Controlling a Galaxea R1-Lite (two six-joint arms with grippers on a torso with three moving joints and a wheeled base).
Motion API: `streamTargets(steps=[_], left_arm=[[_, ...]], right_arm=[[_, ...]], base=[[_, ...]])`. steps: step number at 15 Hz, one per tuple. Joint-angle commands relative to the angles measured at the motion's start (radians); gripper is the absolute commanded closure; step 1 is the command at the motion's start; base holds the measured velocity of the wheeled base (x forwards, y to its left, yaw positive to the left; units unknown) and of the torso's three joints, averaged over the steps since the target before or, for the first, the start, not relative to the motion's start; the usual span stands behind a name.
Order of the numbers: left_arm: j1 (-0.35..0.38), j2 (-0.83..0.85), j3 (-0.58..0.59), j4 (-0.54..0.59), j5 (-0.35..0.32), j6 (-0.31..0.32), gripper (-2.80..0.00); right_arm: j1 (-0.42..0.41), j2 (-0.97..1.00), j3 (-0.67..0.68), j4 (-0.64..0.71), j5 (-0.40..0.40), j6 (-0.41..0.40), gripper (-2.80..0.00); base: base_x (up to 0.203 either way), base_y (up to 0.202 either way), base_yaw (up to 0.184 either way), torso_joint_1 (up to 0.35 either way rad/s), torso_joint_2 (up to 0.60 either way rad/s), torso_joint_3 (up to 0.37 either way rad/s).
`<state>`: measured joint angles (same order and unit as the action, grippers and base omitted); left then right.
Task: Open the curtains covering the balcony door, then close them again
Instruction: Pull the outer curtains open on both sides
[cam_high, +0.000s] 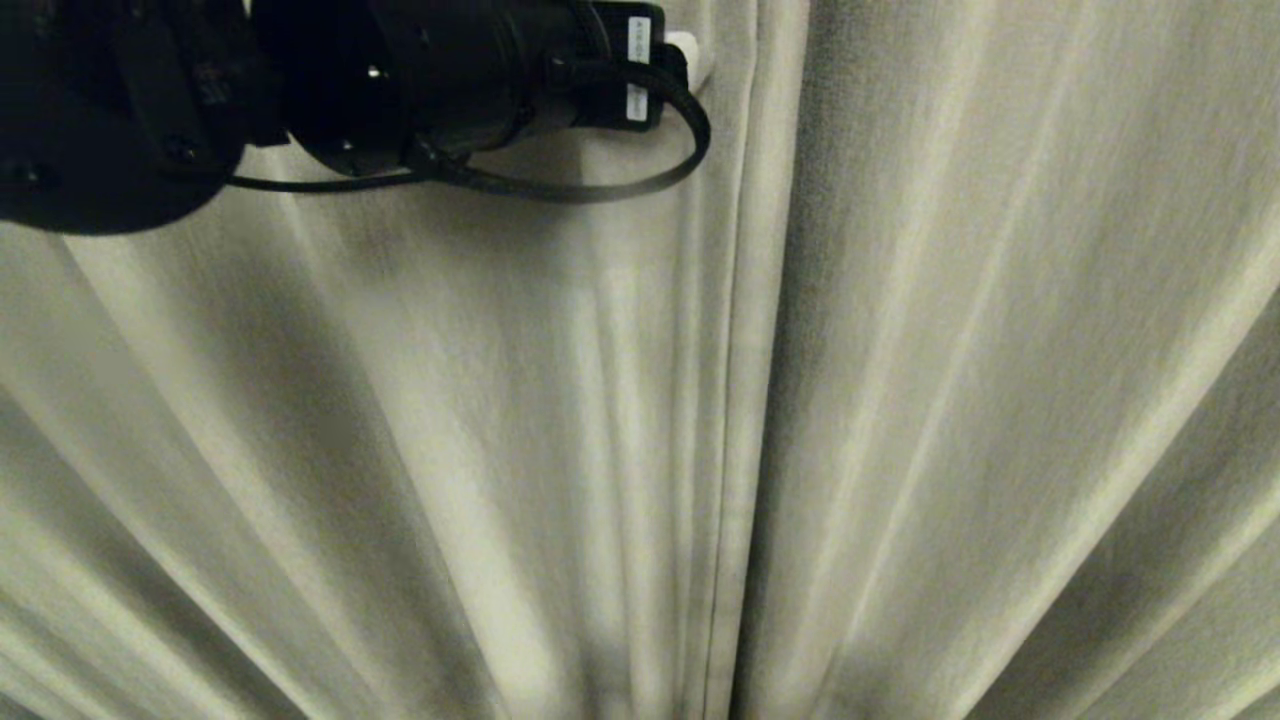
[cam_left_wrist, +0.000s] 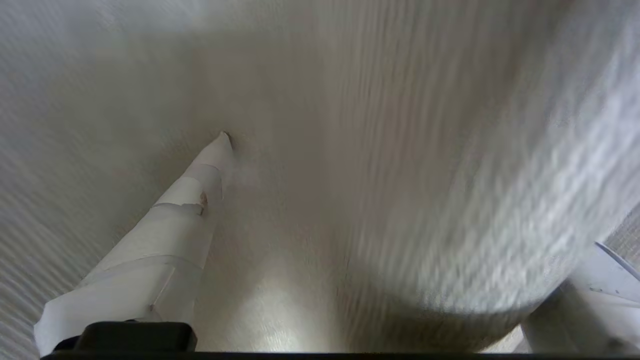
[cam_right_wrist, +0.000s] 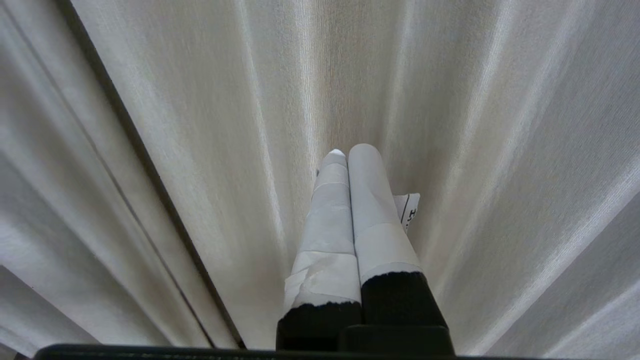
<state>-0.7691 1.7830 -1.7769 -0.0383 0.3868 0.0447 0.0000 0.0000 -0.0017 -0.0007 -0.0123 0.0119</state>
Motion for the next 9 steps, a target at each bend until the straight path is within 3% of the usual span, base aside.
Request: streamTargets(steps=[1,4,5,9], left_arm=[[0.002,0.023,-0.009,0.0,0.003,0.001,-2.8],[0.002,0.036,-0.012,-0.002,0.001,0.003,-2.8],[0.001,0.043,-0.022,-0.002,0.001,0.003,0.0],[-0.001,0.054,-0.039,0.0,0.002,0.003,0.0]], right_arm=[[0.0,0.0,0.0,0.001,0.0,0.0,0.0],[0.0,0.0,0.0,0.001,0.0,0.0,0.0],[0.0,0.0,0.0,0.001,0.0,0.0,0.0],[0.0,0.0,0.0,0.0,0.0,0.0,0.0]], base=[[0.0,0.0,0.0,0.0,0.0,0.0],[0.0,0.0,0.0,0.0,0.0,0.0],[0.0,0.0,0.0,0.0,0.0,0.0],[0.0,0.0,0.0,0.0,0.0,0.0]])
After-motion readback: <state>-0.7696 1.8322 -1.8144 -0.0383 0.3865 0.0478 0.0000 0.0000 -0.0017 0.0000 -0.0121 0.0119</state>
